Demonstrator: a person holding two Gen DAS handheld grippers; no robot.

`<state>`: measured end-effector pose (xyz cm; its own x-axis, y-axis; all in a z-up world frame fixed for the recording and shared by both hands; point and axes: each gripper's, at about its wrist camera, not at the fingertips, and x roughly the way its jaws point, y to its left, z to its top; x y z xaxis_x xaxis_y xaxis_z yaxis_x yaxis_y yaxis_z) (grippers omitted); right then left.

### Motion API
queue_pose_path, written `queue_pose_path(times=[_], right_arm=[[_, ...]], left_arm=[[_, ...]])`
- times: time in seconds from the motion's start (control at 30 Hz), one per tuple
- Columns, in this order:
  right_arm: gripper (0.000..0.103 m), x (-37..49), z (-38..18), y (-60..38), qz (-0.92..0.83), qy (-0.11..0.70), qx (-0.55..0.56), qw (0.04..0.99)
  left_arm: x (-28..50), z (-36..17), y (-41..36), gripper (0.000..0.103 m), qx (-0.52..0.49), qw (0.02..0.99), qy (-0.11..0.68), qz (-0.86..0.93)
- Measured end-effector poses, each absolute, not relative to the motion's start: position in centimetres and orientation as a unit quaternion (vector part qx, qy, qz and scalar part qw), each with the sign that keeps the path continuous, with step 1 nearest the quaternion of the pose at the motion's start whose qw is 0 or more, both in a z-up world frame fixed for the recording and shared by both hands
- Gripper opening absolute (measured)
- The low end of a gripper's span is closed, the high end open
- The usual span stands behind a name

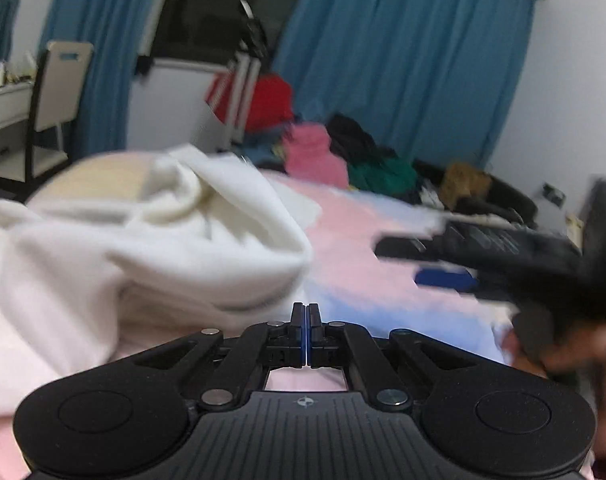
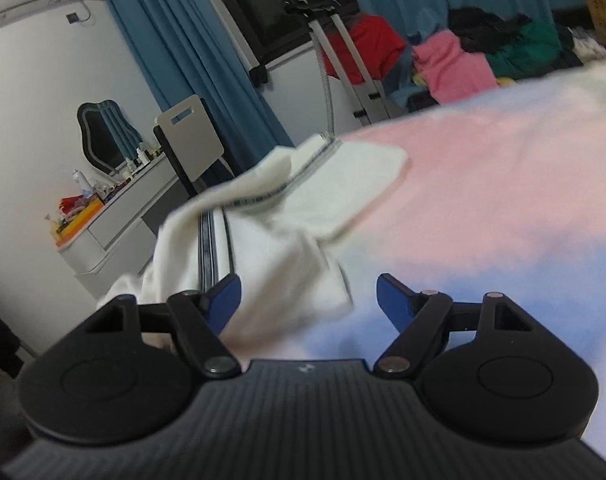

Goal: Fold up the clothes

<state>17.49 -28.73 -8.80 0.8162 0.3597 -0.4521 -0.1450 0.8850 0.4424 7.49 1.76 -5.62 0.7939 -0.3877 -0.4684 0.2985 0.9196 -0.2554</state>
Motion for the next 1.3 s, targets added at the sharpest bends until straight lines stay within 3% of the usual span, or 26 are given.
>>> queue_pose_path(times=[0.3, 0.5, 0.57, 0.6, 0.63, 0.7, 0.73, 1.1, 1.3], right_arm=[[0.077, 41.2, -6.6, -20.7, 0.131, 0.337, 0.133, 0.923], [0.074, 51.3, -10.5, -13.7, 0.109, 0.386, 0.058, 0.914], [0.057, 52.9, -12.2, -11.9, 0.089, 0.399, 0.011, 0.913], [0.04, 53.5, -13.0, -11.5, 0.079, 0.404, 0.0, 0.911], [0.023, 53.7, -13.7, -11.5, 0.074, 0.403, -0.001, 0.912], [0.009, 53.4, -14.0, -12.0, 0.075, 0.39, 0.014, 0.918], [0.007, 52.8, -13.6, -12.4, 0.07, 0.38, 0.023, 0.922], [0.005, 39.7, -2.4, -26.2, -0.021, 0.248, 0.072, 0.966], [0.006, 28.7, -2.2, -38.4, -0.089, 0.214, 0.185, 0.955]], left_arm=[[10.1, -8.1, 6.2, 0.002, -0.159, 0.941, 0.243, -0.173], [12.6, -10.5, 6.8, 0.002, -0.176, 0.93, 0.265, -0.184], [13.4, -11.2, 7.0, 0.002, -0.181, 0.926, 0.272, -0.188], [13.8, -11.6, 7.2, 0.002, -0.185, 0.924, 0.275, -0.19], [14.0, -11.9, 7.3, 0.002, -0.188, 0.923, 0.275, -0.191], [14.2, -12.0, 7.5, 0.002, -0.191, 0.922, 0.274, -0.195], [14.3, -12.1, 7.6, 0.002, -0.193, 0.922, 0.273, -0.197], [12.4, -10.3, 8.0, 0.001, -0.169, 0.934, 0.236, -0.21], [9.1, -8.2, 8.2, 0.001, -0.164, 0.938, 0.214, -0.217]])
